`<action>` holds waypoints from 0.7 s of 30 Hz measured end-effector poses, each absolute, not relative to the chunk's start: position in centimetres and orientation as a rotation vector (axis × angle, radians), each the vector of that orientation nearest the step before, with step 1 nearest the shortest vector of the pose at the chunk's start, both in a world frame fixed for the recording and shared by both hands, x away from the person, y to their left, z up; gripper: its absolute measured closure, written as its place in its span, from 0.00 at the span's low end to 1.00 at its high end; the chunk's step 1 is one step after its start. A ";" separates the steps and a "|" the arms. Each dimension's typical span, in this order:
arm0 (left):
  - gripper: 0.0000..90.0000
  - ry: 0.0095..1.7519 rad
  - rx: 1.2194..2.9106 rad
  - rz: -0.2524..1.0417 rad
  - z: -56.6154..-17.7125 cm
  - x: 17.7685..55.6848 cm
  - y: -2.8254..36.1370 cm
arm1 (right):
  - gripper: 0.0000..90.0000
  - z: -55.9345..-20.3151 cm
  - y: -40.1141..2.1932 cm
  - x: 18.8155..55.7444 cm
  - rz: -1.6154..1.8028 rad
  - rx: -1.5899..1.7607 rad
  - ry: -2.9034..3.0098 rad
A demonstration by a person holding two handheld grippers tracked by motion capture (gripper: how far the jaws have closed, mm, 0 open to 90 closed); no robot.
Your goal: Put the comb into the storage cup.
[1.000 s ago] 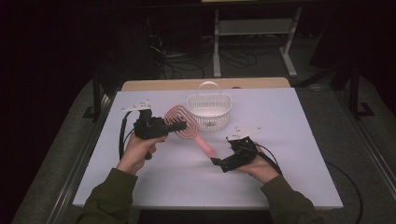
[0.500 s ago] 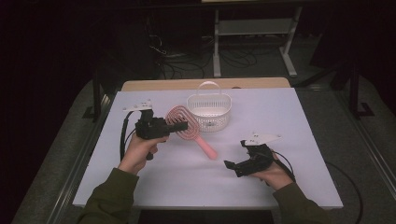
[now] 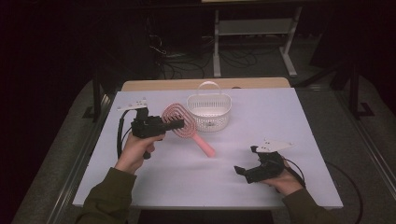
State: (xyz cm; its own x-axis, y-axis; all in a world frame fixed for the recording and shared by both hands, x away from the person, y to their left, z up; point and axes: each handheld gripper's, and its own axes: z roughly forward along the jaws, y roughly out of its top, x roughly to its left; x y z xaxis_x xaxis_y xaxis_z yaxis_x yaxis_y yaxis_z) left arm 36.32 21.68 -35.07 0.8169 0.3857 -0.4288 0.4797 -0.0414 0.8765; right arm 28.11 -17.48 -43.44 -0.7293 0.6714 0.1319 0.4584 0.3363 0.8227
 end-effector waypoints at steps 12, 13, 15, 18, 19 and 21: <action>0.71 0.683 1.633 -0.096 -34.7 36.4 21.9 | 0.00 -44.5 -18.8 27.4 1.306 1.037 2.368; 0.71 0.681 1.632 -0.098 -34.7 36.4 21.9 | 0.00 -44.5 -18.8 27.4 1.314 1.036 2.361; 0.71 0.672 1.634 -0.097 -34.5 36.4 21.8 | 0.00 -44.5 -18.8 27.5 1.321 1.035 2.362; 0.71 0.667 1.636 -0.089 -34.1 36.5 21.8 | 0.00 -44.6 -18.7 27.4 1.308 1.036 2.369; 0.71 0.663 1.638 -0.086 -33.9 36.6 21.7 | 0.00 -44.6 -18.7 27.4 1.307 1.035 2.368; 0.71 0.660 1.636 -0.086 -33.7 36.8 21.7 | 0.00 -44.5 -18.7 27.4 1.309 1.029 2.366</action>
